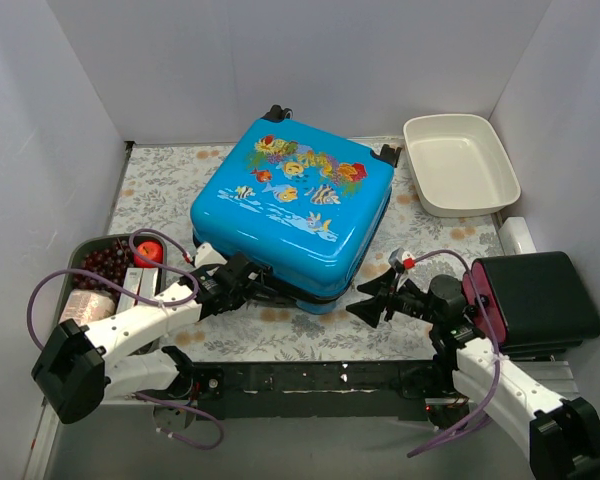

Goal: Open, take out, and arrange the luggage

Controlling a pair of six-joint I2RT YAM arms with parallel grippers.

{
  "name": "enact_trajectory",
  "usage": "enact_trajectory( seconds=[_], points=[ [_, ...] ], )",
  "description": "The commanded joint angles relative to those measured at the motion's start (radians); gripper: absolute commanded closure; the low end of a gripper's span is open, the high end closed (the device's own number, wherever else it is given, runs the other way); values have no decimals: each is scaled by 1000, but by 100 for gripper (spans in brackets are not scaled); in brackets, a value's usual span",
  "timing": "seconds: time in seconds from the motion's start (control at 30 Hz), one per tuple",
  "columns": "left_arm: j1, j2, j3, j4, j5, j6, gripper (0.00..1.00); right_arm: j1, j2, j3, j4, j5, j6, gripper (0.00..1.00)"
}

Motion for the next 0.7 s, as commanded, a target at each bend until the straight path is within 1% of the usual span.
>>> enact_trajectory(
  seconds=[0.0,0.1,0.13,0.3,0.43,0.67],
  points=[
    [9,-5,-37,-73,-48,9,100,7,63,42,162,-57,15,21],
    [9,12,-40,-66,-42,8,100,9,78,28,259,-50,39,21],
    [9,16,-39,-64,-39,8,100,9,79,25,268,-40,41,21],
    [9,23,-51,-49,-23,11,100,9,87,35,259,12,21,20],
    [9,21,-49,-47,-20,11,100,9,116,45,283,-30,28,21],
    [9,21,-39,-44,-19,2,100,9,173,51,290,-26,32,23]
  ],
)
